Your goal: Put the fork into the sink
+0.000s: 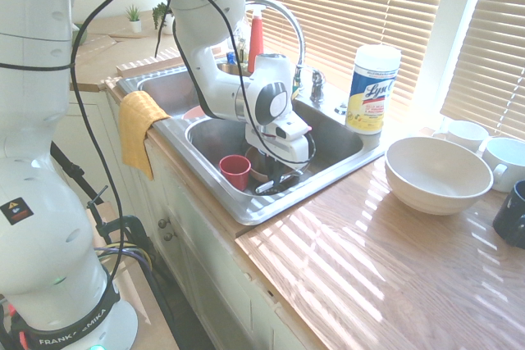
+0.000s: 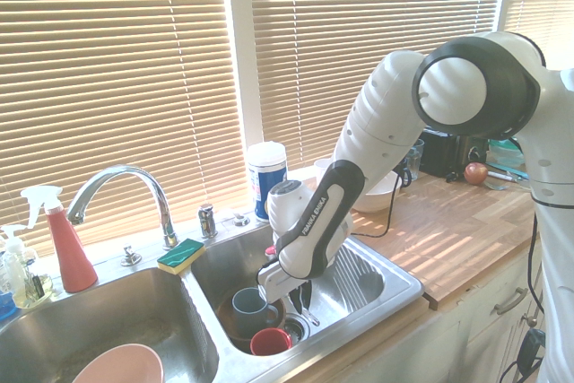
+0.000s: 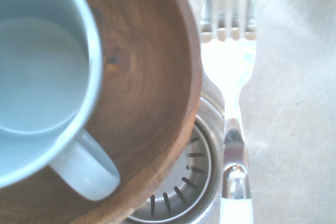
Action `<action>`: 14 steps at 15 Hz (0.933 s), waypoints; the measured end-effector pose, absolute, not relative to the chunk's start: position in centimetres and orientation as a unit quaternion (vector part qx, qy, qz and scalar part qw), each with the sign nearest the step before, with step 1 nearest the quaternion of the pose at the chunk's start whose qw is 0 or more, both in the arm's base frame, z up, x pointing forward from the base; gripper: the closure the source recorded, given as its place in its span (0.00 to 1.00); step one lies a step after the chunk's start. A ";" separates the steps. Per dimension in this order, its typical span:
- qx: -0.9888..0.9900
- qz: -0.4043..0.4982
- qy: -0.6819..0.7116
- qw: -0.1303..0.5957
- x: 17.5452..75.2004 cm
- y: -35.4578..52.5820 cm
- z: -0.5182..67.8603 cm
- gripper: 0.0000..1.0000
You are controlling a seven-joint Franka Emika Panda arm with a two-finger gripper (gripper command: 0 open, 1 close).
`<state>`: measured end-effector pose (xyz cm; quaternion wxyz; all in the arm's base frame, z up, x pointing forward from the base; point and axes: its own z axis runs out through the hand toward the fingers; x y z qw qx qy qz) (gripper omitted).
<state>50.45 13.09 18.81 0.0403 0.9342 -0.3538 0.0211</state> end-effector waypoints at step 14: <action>0.931 0.045 -0.363 0.025 51.8 13.8 22.1 0.00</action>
